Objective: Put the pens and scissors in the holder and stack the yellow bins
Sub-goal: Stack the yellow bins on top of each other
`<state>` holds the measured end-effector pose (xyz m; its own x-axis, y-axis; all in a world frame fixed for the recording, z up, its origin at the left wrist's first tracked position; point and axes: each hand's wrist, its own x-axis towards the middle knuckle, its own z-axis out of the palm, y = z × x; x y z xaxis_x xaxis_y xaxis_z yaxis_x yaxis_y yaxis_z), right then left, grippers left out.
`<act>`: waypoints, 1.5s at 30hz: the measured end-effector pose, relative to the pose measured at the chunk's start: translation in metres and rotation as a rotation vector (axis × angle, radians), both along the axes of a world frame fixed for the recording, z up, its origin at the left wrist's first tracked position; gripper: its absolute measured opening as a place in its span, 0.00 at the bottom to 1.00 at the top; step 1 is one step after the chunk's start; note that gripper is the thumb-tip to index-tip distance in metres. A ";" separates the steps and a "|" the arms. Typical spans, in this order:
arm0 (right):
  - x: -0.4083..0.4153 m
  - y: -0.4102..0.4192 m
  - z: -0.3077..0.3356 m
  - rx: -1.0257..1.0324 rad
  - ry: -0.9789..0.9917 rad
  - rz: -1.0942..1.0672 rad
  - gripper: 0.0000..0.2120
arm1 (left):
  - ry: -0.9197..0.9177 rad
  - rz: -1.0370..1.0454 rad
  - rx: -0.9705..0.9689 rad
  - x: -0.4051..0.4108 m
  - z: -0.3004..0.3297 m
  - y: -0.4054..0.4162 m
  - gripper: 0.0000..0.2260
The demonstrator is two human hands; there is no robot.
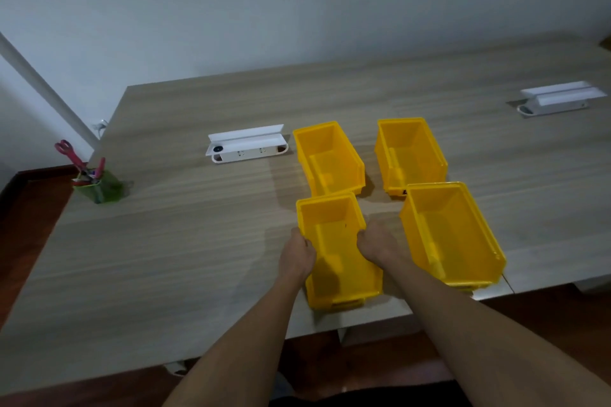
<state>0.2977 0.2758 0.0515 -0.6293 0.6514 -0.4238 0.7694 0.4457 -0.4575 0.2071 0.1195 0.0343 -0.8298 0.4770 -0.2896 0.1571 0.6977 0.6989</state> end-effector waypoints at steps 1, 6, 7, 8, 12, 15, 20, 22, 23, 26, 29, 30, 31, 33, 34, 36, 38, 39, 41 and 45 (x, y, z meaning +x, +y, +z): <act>-0.004 -0.004 0.001 -0.015 0.012 0.015 0.12 | 0.013 0.021 0.001 -0.004 -0.001 -0.007 0.09; -0.036 -0.030 0.012 -0.119 0.096 0.065 0.14 | 0.064 0.128 -0.004 -0.036 0.006 -0.041 0.11; -0.043 -0.035 0.014 -0.147 0.107 0.072 0.12 | 0.070 0.148 -0.005 -0.043 0.010 -0.047 0.11; -0.051 -0.041 0.017 -0.171 0.122 0.077 0.11 | 0.069 0.169 -0.003 -0.051 0.014 -0.052 0.11; -0.089 -0.056 0.022 -0.267 0.193 0.065 0.16 | 0.069 0.209 0.019 -0.087 0.029 -0.070 0.12; -0.116 -0.064 0.027 -0.299 0.224 0.067 0.13 | 0.078 0.209 0.037 -0.116 0.034 -0.079 0.11; -0.160 -0.060 0.034 -0.295 0.205 0.090 0.15 | 0.072 0.132 0.076 -0.165 0.031 -0.077 0.10; -0.181 -0.054 0.033 -0.304 0.198 0.088 0.11 | 0.090 0.103 0.061 -0.188 0.027 -0.075 0.09; -0.191 -0.051 0.033 -0.301 0.203 0.089 0.09 | 0.095 0.096 0.057 -0.199 0.025 -0.073 0.09; -0.218 -0.046 0.034 -0.288 0.219 0.125 0.07 | 0.078 0.089 0.065 -0.227 0.022 -0.070 0.10; -0.243 -0.040 0.025 -0.288 0.234 0.114 0.08 | 0.044 0.077 0.076 -0.253 0.015 -0.066 0.10; -0.252 -0.039 0.022 -0.285 0.239 0.098 0.08 | 0.036 0.070 0.080 -0.262 0.013 -0.064 0.10; -0.260 -0.038 0.019 -0.281 0.248 0.084 0.09 | 0.039 0.062 0.082 -0.270 0.010 -0.063 0.11; -0.273 -0.038 0.017 -0.284 0.268 0.070 0.10 | 0.038 0.061 0.087 -0.282 0.009 -0.060 0.13; -0.278 -0.039 0.016 -0.288 0.277 0.061 0.10 | 0.033 0.060 0.085 -0.287 0.009 -0.059 0.13; -0.289 -0.038 0.013 -0.275 0.292 0.040 0.10 | 0.029 0.051 0.080 -0.298 0.007 -0.058 0.13; -0.297 -0.038 0.008 -0.247 0.291 0.027 0.10 | 0.032 0.041 0.068 -0.308 0.002 -0.057 0.14; -0.301 -0.039 0.007 -0.234 0.287 0.022 0.11 | 0.034 0.037 0.062 -0.312 0.000 -0.056 0.15; -0.307 -0.039 0.005 -0.219 0.292 0.004 0.12 | 0.031 0.037 0.058 -0.319 -0.002 -0.055 0.16; -0.315 -0.037 0.003 -0.222 0.310 -0.016 0.13 | 0.022 0.052 0.100 -0.328 -0.009 -0.051 0.12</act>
